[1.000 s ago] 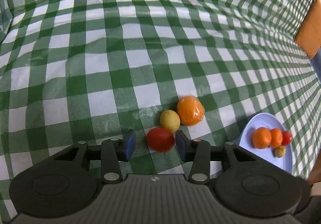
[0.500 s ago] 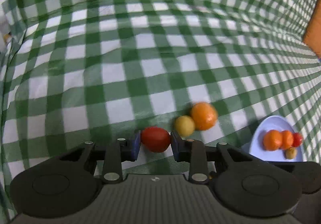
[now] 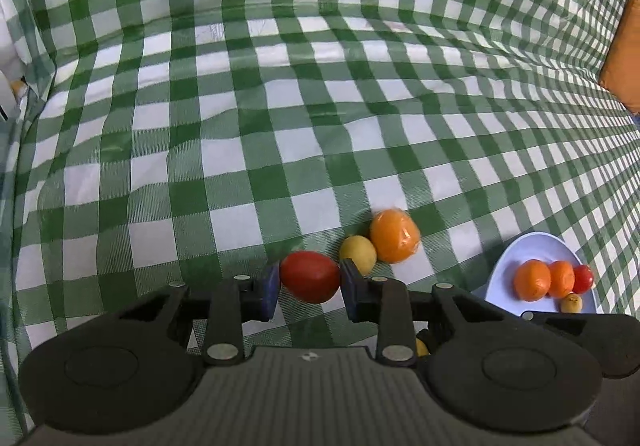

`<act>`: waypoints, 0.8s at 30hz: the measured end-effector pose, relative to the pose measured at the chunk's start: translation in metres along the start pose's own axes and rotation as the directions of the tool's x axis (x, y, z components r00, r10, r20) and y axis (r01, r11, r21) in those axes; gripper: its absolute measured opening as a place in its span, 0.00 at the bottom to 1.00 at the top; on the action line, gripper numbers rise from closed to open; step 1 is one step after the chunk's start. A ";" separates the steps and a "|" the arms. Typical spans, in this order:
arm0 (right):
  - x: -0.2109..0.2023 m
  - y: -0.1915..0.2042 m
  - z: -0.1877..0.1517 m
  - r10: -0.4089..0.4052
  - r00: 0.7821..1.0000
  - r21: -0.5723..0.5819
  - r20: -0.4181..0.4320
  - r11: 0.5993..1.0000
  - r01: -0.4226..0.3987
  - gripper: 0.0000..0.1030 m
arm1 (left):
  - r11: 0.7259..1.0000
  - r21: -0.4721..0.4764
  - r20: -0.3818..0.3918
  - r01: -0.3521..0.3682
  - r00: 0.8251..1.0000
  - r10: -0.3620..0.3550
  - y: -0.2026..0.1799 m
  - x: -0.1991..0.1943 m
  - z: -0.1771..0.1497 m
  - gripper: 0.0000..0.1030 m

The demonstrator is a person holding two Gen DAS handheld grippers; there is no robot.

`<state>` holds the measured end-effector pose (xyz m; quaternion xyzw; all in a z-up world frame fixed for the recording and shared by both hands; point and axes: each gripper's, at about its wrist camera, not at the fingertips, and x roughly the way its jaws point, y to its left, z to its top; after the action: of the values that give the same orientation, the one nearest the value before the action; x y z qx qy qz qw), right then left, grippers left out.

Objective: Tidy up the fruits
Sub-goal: 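Grasp a red tomato with the left tool while the right tool grasps a small yellow fruit, then carry the red tomato and small yellow fruit over the blue plate with both tools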

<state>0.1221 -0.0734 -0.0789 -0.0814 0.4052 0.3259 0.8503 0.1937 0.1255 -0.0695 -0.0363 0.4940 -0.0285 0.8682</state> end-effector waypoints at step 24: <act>-0.048 -0.043 -0.006 -0.069 0.995 0.041 0.071 0.997 0.066 0.27 | 0.987 0.161 0.032 -0.009 0.999 0.004 -0.056 -0.013 -0.010 0.34</act>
<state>0.1231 -0.1329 -0.0527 -0.0666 0.3775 0.2918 0.8763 0.1778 0.0702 -0.0586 0.0352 0.4762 -0.0652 0.8762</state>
